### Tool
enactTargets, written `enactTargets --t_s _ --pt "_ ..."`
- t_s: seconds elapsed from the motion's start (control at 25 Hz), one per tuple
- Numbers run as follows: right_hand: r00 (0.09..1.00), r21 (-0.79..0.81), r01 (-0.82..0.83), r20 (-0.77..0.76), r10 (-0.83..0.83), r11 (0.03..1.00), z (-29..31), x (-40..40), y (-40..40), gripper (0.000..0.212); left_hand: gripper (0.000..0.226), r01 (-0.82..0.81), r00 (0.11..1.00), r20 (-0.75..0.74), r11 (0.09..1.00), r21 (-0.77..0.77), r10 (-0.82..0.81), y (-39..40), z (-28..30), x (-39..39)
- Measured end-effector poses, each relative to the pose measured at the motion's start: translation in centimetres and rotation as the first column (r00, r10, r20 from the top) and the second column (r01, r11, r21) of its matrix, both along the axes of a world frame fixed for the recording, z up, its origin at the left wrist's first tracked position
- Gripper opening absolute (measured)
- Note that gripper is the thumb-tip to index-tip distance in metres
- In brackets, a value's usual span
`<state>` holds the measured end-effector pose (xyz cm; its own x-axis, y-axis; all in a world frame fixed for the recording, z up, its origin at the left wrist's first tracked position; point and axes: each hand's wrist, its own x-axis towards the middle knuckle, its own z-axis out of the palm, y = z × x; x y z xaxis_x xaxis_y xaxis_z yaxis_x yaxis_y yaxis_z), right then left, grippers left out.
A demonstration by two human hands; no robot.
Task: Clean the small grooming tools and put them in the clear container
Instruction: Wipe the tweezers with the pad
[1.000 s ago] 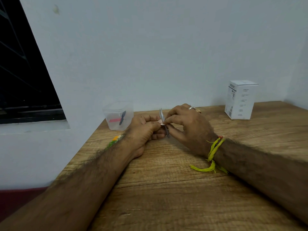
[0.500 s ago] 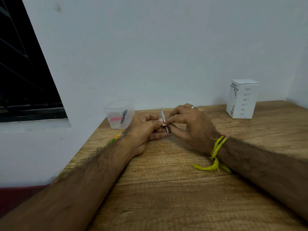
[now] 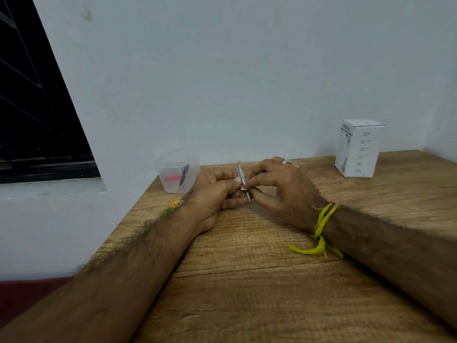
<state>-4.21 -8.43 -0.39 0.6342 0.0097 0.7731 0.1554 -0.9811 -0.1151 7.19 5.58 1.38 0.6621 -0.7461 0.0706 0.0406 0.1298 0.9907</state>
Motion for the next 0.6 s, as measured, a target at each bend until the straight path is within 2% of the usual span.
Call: enactTargets --t_s 0.32,0.6 --pt "0.998 -0.032 -0.026 -0.049 0.025 0.999 0.20 -0.32 0.09 0.018 0.010 -0.004 1.000 -0.002 1.000 0.000 0.004 -0.08 -0.05 0.04" --pt "0.999 -0.049 -0.024 -0.030 0.023 0.998 0.19 -0.40 0.14 0.013 0.011 -0.008 1.000 -0.013 1.000 -0.013 0.008 -0.12 -0.10 -0.03"
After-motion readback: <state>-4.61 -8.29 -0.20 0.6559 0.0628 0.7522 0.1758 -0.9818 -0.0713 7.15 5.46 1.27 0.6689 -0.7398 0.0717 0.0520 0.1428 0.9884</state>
